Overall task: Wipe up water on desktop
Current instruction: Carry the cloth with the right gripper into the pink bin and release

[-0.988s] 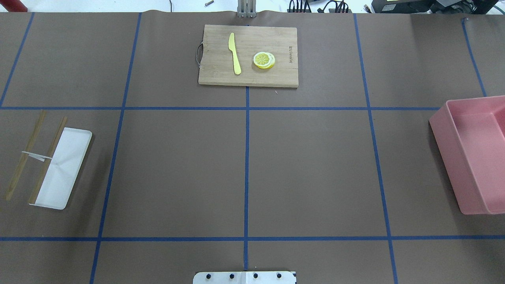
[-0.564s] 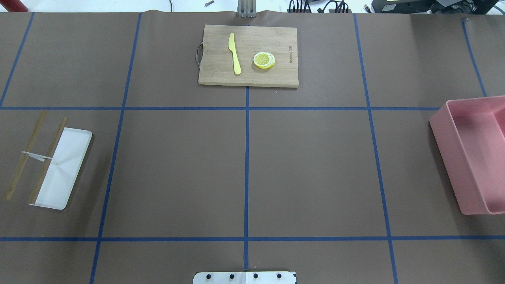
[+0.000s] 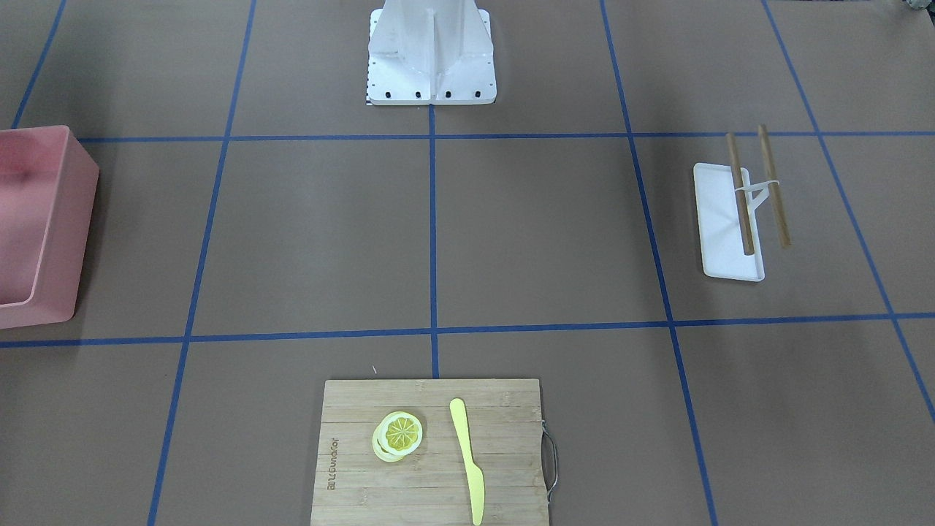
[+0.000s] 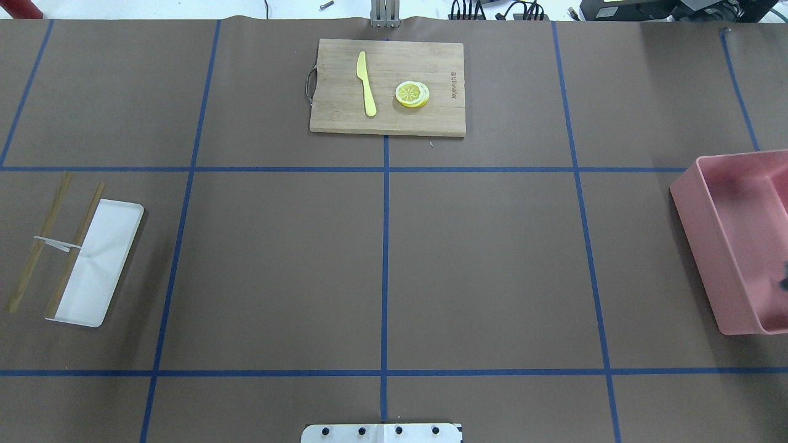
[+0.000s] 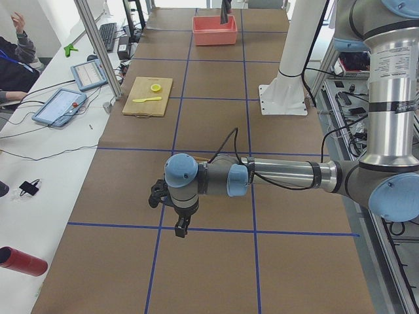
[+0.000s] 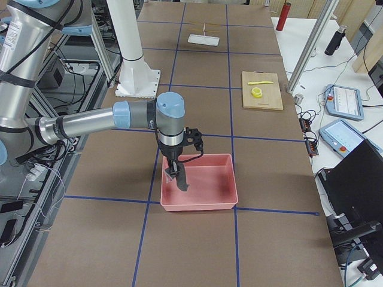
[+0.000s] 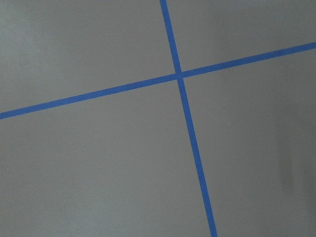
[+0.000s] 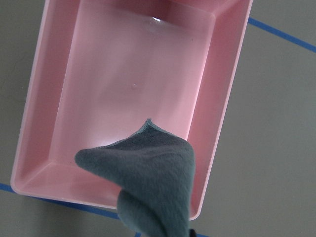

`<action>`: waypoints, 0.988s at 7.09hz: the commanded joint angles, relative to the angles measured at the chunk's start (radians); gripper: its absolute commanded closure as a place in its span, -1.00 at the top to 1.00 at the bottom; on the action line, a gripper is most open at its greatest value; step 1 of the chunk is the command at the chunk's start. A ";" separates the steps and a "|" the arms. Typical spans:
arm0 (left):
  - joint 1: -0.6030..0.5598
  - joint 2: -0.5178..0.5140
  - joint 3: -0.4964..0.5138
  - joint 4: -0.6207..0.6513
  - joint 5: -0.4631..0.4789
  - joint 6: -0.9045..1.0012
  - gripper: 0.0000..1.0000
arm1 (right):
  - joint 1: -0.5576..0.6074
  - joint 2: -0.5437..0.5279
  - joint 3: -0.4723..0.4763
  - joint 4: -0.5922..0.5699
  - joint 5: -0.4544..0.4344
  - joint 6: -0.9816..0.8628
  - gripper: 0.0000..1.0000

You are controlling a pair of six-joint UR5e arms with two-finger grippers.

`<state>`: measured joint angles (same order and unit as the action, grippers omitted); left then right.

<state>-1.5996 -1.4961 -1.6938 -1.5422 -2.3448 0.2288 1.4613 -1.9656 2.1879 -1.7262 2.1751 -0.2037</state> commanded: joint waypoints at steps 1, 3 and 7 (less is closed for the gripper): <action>0.003 -0.001 0.002 -0.001 -0.001 0.000 0.97 | 0.002 0.031 -0.063 0.052 0.005 0.010 1.00; 0.004 0.000 0.002 0.001 -0.001 0.000 0.97 | 0.004 0.039 -0.107 0.054 -0.011 0.023 1.00; 0.006 0.005 0.002 -0.001 -0.001 0.001 0.97 | 0.013 0.106 -0.127 0.057 -0.001 0.020 1.00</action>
<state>-1.5944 -1.4923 -1.6920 -1.5431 -2.3454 0.2300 1.4735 -1.8959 2.0778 -1.6688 2.1788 -0.1854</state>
